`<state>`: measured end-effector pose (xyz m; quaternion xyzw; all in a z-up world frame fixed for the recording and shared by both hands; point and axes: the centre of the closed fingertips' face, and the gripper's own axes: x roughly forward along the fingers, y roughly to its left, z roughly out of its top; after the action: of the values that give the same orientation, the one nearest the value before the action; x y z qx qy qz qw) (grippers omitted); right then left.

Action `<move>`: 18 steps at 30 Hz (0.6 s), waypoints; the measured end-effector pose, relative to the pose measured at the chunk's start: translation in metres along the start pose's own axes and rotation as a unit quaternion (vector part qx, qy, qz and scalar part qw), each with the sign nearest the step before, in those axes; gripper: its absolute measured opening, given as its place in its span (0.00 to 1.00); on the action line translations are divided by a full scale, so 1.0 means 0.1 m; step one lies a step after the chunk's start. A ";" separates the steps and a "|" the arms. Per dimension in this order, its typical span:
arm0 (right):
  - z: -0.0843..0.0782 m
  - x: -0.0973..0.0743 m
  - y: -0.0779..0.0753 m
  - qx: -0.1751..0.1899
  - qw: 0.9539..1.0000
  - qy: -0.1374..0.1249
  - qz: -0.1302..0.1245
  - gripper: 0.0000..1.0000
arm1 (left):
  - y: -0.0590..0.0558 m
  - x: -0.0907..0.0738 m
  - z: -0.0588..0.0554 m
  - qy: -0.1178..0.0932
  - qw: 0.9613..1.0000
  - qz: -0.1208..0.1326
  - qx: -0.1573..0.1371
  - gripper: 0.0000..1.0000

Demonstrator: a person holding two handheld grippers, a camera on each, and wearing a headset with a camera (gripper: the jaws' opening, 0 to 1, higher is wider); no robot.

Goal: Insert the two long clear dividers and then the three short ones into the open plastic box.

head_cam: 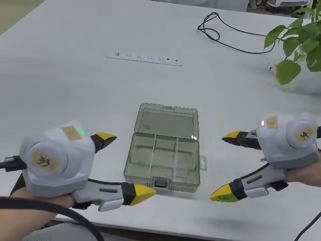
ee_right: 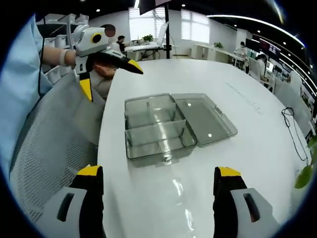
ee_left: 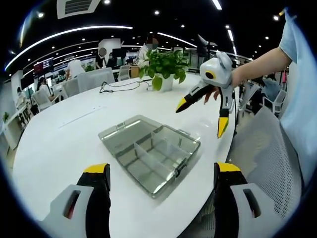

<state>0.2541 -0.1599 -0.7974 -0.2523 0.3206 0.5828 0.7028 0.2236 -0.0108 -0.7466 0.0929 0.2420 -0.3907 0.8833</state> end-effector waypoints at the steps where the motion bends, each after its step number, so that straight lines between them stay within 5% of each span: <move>1: -0.04 0.00 -0.03 0.002 1.000 0.012 -0.001 0.89 | 0.00 0.00 0.00 0.000 1.000 0.001 0.000 0.88; 4: -0.11 0.03 -0.08 -0.028 0.999 0.036 -0.001 0.86 | 0.02 -0.01 -0.01 0.000 1.000 0.003 0.000 0.88; 18: -0.38 0.11 -0.14 -0.054 0.990 0.128 0.034 0.58 | 0.03 -0.05 -0.06 0.003 1.000 0.008 -0.005 0.87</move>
<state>0.2631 -0.1834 -0.8312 -0.3517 0.3844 0.5860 0.6206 0.2207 -0.0036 -0.7493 0.0915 0.2457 -0.3825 0.8860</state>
